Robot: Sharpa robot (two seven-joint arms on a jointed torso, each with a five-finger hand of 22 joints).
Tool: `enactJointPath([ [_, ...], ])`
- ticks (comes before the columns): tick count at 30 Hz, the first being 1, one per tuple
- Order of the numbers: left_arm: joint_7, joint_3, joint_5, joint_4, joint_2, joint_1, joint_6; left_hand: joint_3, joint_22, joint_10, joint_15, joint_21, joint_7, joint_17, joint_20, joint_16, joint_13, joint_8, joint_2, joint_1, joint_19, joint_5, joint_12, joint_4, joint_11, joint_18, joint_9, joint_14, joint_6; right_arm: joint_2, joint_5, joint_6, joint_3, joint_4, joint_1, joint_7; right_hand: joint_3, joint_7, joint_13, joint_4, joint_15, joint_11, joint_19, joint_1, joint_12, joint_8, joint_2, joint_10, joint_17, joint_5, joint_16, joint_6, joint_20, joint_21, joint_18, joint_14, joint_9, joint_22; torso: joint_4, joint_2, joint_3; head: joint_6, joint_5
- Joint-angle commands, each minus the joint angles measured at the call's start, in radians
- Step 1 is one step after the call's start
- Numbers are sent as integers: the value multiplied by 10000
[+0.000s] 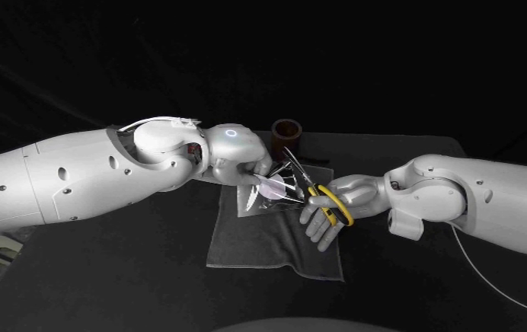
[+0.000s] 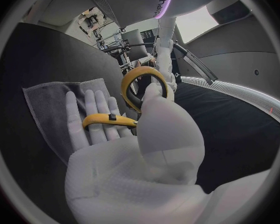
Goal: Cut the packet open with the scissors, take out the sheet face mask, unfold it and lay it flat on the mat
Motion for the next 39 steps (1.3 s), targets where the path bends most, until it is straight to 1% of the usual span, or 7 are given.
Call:
enactJointPath([
  [1,87,4,16,3,22,3,-2,1103,15,55,-56,51,-38,-9,-40,-33,15,17,59,77,-4,69,-9,-1034,-17,204,964,-8,132,3,15,13,17,-88,19,231,-108,1217,0,-1,-18,187,58,44,50,77,104,338,-22,-60,71,96,9,41,756,88,-43,13,-5,-6,-5,-2,-6],
  [13,99,2,16,-60,58,-1,12,1109,14,56,-54,55,-37,-9,-40,-33,19,4,57,82,-5,69,-15,-1036,-14,204,987,-9,131,-1,-23,188,19,-111,29,138,-260,1198,-2,-6,-38,162,71,154,72,139,179,449,-57,-61,116,198,12,40,775,128,-134,6,-3,1,-1,-7,-23],
  [21,101,2,16,-64,73,-2,15,1109,14,56,-54,55,-37,-9,-40,-33,19,4,57,82,-5,69,-15,-1036,-14,204,987,-9,131,61,-87,211,19,-108,30,88,-390,1180,-4,-9,-59,139,87,256,87,190,271,542,-84,-62,165,291,12,42,796,184,-217,3,5,-4,-14,-8,-33],
  [27,97,2,16,-63,71,-2,13,1115,13,58,-51,59,-33,-10,-39,-33,23,-11,59,84,-5,69,-21,-1035,-10,203,1013,-8,130,82,-174,155,18,-164,30,30,-467,1170,-7,-22,-73,128,107,361,86,215,343,587,-102,-61,198,336,13,48,811,221,-276,3,9,-3,-14,-24,-34],
  [28,96,2,16,-63,70,-2,13,1115,13,58,-51,59,-33,-10,-39,-33,23,-11,59,84,-5,69,-21,-1035,-10,203,1013,-8,130,85,-196,140,18,-173,30,16,-472,1170,-8,-22,-74,127,108,366,85,216,346,589,-103,-61,200,338,13,48,812,223,-280,3,12,-3,-19,-27,-33],
  [36,84,2,16,-63,52,-1,22,1115,13,58,-51,59,-33,-10,-39,-33,23,-11,59,84,-5,69,-21,-1035,-10,203,1013,-8,130,79,-437,-88,18,-346,31,-39,-514,1170,-13,-24,-76,128,117,422,71,220,380,587,-116,-62,208,343,15,51,818,227,-313,3,8,-9,-12,-10,-17],
  [39,80,1,16,-64,43,-1,28,1115,13,58,-51,59,-33,-10,-39,-33,23,-11,59,84,-5,69,-21,-1035,-10,203,1013,-8,130,78,-505,-231,18,-399,30,14,-666,1111,4,-47,-151,56,269,763,136,325,563,810,-131,-59,351,519,8,129,889,441,-429,27,2,-8,-6,13,-10],
])
